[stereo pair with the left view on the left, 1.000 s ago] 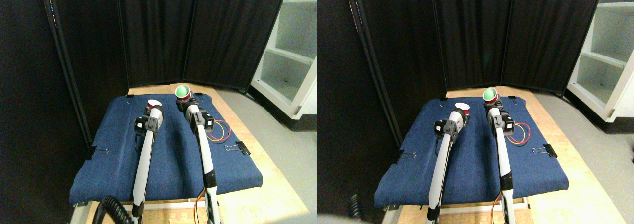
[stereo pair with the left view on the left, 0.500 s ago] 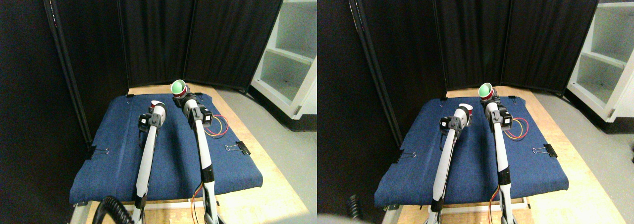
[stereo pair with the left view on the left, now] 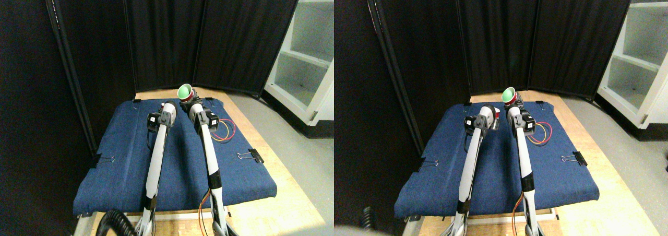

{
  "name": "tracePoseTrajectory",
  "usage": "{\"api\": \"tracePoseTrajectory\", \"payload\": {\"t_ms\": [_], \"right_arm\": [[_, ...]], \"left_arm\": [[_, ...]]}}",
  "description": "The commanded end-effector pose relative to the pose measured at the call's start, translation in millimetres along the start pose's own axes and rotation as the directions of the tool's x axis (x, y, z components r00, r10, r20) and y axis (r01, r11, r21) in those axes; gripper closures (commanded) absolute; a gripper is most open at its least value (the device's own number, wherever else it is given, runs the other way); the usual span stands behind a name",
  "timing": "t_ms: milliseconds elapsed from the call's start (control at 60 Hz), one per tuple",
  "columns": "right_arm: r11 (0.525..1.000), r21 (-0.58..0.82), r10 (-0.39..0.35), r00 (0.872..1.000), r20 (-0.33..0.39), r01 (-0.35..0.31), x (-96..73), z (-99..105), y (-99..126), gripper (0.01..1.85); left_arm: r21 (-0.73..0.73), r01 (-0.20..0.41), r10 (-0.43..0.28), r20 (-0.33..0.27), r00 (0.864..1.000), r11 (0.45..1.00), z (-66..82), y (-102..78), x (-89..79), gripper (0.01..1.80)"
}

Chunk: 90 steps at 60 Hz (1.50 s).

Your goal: Pour (bimanual)

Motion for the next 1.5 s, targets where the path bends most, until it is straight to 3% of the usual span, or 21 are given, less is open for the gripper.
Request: {"api": "tracePoseTrajectory", "payload": {"t_ms": [17, 633, 1050, 1500], "right_arm": [[0.999, -0.015, 0.037, 0.999, -0.009, -0.037, 2.4, 1, 6, 1.49], [0.999, -0.04, 0.037, 0.999, 0.028, -0.036, 3.5, 12, -1, 1.5], [0.996, -0.067, 0.06, 0.997, 0.046, -0.056, 4.5, 17, 1, 1.5], [0.979, -0.175, 0.109, 0.994, 0.03, -0.102, -0.4, 21, 20, 1.51]], "left_arm": [[0.008, 0.035, -0.035, 0.001, 0.999, 0.999, -2.1, -6.6, -2.5, 1.48], [0.092, 0.141, -0.138, -0.037, 0.99, 0.986, -2.2, -19.7, -14.4, 1.48], [0.121, 0.145, -0.14, -0.045, 0.989, 0.982, -0.5, -26.8, -10.1, 1.48], [0.111, 0.147, -0.143, -0.039, 0.989, 0.983, -0.3, -29.9, -6.8, 1.48]]}}
